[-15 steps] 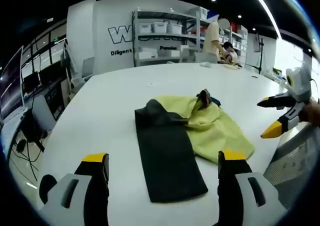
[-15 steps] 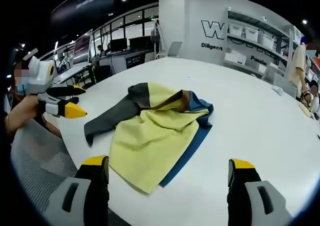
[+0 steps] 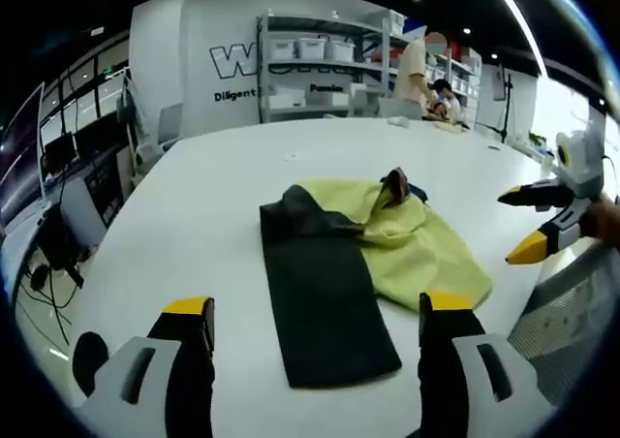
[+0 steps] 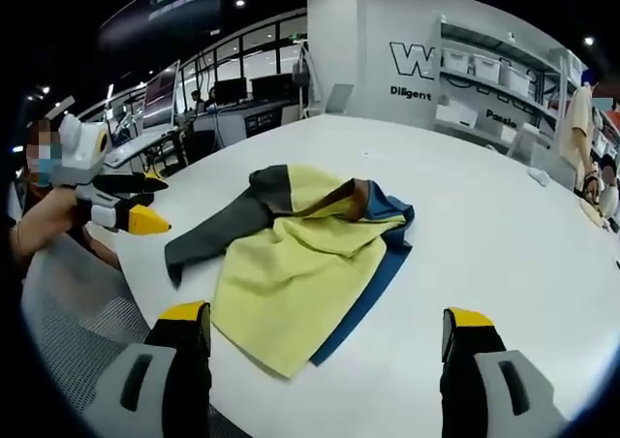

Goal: Fold the garment on the visible template until the final outline fits inside the template.

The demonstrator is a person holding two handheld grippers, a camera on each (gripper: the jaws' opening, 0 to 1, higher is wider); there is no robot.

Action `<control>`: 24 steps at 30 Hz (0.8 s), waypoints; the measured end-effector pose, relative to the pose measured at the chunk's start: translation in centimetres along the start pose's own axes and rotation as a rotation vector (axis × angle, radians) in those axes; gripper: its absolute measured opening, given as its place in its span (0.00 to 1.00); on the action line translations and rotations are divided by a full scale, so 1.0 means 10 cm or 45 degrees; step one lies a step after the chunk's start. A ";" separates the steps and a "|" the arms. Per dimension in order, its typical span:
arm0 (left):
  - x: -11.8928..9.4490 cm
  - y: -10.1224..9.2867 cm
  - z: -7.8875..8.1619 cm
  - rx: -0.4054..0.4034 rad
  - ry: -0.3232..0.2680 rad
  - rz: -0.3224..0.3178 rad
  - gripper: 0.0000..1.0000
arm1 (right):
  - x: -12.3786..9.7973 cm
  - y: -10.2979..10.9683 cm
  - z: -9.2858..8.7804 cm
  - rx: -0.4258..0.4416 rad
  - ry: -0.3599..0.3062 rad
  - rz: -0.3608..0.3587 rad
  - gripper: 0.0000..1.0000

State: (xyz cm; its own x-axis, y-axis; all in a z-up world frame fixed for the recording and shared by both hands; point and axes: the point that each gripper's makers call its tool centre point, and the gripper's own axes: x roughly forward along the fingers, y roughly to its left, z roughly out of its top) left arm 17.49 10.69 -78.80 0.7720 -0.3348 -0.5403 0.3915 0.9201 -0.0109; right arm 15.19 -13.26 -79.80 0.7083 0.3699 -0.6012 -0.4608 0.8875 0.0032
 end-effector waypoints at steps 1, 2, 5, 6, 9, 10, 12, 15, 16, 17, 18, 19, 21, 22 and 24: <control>0.00 0.00 -0.01 0.005 0.009 0.002 0.86 | 0.00 -0.01 0.00 -0.022 0.004 -0.010 0.99; 0.00 0.00 -0.02 0.009 0.014 0.004 0.85 | 0.00 -0.01 0.01 -0.043 0.000 -0.022 0.99; 0.00 0.01 -0.04 0.008 0.028 0.009 0.84 | -0.01 -0.01 0.03 -0.005 -0.018 -0.002 0.98; 0.00 0.02 -0.05 0.002 0.036 0.012 0.84 | -0.01 -0.01 0.03 0.026 -0.020 0.009 0.98; -0.01 0.06 -0.05 -0.043 0.034 0.015 0.83 | -0.02 -0.07 0.03 0.061 -0.023 0.002 0.97; -0.01 0.06 -0.05 -0.051 0.025 0.011 0.82 | -0.02 -0.08 0.02 0.061 -0.021 -0.012 0.97; -0.01 0.04 -0.04 -0.060 0.023 0.002 0.81 | -0.01 -0.09 0.01 0.063 -0.016 -0.023 0.96; -0.02 0.04 -0.02 -0.047 0.016 0.011 0.78 | 0.00 -0.11 -0.04 0.050 0.017 -0.042 0.97; -0.02 0.04 -0.01 -0.043 0.010 0.013 0.78 | 0.00 -0.11 -0.04 0.047 0.016 -0.042 0.97; -0.01 0.04 0.00 -0.044 0.007 0.013 0.78 | 0.00 -0.10 -0.03 0.046 0.013 -0.040 0.97; -0.01 0.04 0.00 -0.050 0.005 0.008 0.78 | 0.00 -0.10 -0.03 0.048 0.012 -0.034 0.97; 0.00 0.03 0.00 -0.052 0.003 0.001 0.78 | 0.01 -0.09 -0.04 0.048 0.017 -0.031 0.97; 0.00 0.01 -0.02 -0.054 0.016 -0.010 0.78 | 0.01 -0.08 -0.06 0.056 0.027 -0.023 0.97; 0.00 0.01 -0.03 -0.047 0.022 -0.010 0.79 | 0.01 -0.08 -0.06 0.064 0.024 -0.021 0.97; 0.00 0.03 -0.03 -0.042 0.022 0.006 0.79 | -0.01 -0.09 -0.03 0.082 0.009 -0.026 0.97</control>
State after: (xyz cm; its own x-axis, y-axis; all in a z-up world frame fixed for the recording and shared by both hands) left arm 17.50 10.99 -79.04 0.7648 -0.3275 -0.5548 0.3711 0.9279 -0.0362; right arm 15.40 -14.21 -80.04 0.7132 0.3500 -0.6073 -0.4111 0.9106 0.0419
